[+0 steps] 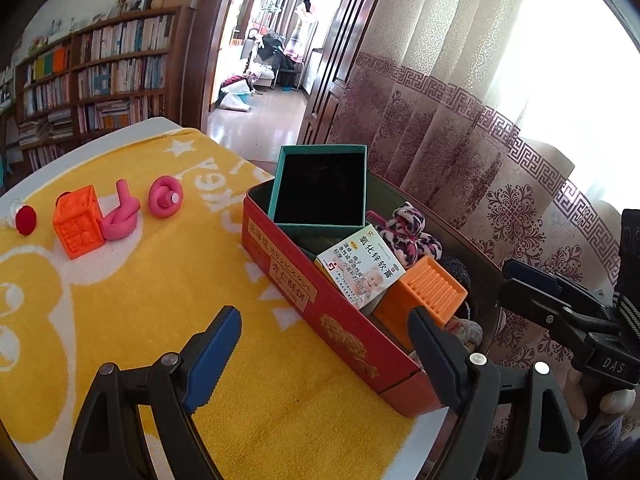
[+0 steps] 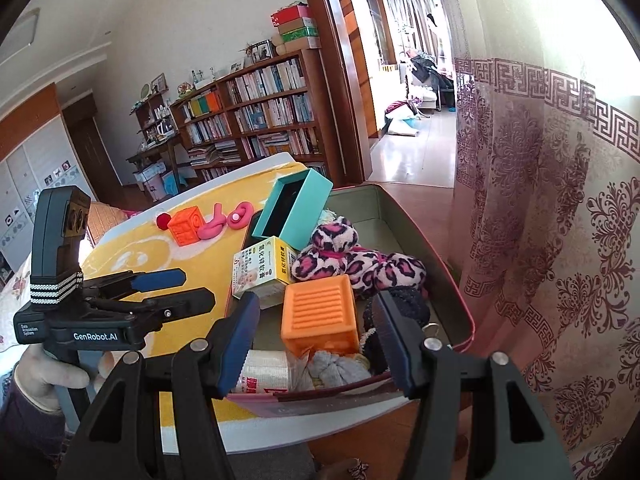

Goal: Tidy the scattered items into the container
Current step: 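Withdraw both grippers from the tin back over the towel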

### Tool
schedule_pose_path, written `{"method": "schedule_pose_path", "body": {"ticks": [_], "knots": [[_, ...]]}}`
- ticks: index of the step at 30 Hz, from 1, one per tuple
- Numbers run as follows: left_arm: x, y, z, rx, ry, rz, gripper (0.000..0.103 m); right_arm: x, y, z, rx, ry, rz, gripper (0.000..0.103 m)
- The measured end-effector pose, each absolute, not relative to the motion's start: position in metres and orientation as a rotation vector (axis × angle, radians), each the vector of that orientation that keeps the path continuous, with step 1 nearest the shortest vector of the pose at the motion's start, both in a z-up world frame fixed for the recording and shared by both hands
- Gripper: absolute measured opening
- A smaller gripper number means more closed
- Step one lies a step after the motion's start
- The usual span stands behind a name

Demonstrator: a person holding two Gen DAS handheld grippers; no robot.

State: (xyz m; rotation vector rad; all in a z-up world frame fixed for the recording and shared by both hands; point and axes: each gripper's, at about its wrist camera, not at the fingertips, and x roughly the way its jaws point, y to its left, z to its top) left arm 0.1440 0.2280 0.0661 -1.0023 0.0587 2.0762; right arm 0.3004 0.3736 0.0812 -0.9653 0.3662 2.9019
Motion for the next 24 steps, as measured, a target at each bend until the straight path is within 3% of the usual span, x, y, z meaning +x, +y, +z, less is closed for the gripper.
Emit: {"method": "schedule_pose_path", "body": {"ticks": [11,14,20,24], "knots": [[0.138,0.191,0.066,-1.007,-0.046,2.160,0.088,0.301,0.369,0.087,-0.901,0.463,2.916,0.068],[0.132,0.167,0.067,-0.998,-0.112,2.221,0.102,0.296,0.361,0.087,-0.903,0.497,2.933,0.070],[0.118,0.120,0.064,-1.040,-0.221,2.288,0.102,0.278,0.338,0.090,-0.901,0.596,3.000,0.079],[0.111,0.094,0.060,-1.057,-0.274,2.333,0.102,0.263,0.315,0.096,-0.899,0.605,3.059,0.080]]}}
